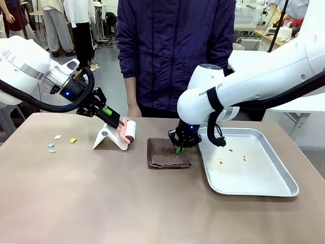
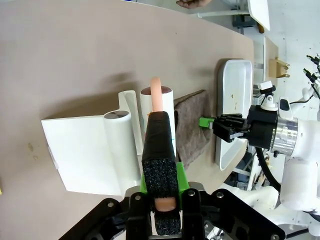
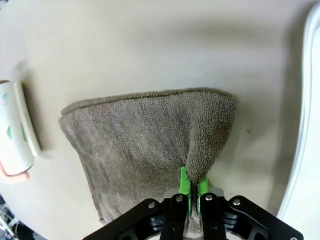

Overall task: Clean the surface of the table.
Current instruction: Hold the Lint Roller with your left hand and the towel with your right hand.

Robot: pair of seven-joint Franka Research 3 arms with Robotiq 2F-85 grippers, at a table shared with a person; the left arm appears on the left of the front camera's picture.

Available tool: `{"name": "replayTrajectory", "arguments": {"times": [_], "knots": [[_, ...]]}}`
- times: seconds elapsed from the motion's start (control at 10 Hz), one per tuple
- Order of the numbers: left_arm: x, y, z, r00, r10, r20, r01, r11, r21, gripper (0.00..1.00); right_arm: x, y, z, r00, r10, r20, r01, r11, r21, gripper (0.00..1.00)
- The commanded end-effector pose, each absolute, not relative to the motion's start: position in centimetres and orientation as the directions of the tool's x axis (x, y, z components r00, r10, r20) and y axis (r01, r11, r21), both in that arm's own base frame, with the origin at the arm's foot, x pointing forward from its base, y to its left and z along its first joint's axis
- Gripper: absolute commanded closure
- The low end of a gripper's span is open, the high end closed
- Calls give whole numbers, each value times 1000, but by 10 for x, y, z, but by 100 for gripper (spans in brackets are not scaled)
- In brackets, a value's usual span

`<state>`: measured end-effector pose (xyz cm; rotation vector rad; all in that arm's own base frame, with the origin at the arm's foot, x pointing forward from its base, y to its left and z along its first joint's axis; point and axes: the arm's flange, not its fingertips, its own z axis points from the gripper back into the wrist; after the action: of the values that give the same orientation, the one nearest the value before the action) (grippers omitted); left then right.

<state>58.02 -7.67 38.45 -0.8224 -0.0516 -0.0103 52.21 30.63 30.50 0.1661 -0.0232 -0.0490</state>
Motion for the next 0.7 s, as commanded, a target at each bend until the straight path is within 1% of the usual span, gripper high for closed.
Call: {"name": "replayTrajectory", "arguments": {"times": [0.0, 0.2, 0.3, 0.4, 0.5, 0.6], "knots": [[584, -78, 390, 999, 20, 35, 11, 693, -721, 100, 527, 307, 300, 998, -62, -1, 61, 982, 180, 100], [584, -78, 391, 999, 18, 30, 9, 688, -726, 100, 524, 300, 306, 997, -68, 19, 63, 978, 201, 100], [582, -78, 393, 999, 19, 26, 7, 672, -741, 100, 518, 291, 317, 997, -65, 33, 55, 966, 253, 100], [573, -75, 405, 999, 5, 49, 35, 623, -781, 100, 502, 272, 341, 998, -11, 57, -14, 906, 422, 100], [563, -70, 418, 997, 2, 83, 65, 609, -791, 100, 487, 252, 360, 996, -13, 89, -40, 822, 568, 100], [549, -64, 435, 990, -32, 136, 133, 518, -845, 100, 471, 232, 374, 993, 9, 115, -88, 699, 710, 100]]}}
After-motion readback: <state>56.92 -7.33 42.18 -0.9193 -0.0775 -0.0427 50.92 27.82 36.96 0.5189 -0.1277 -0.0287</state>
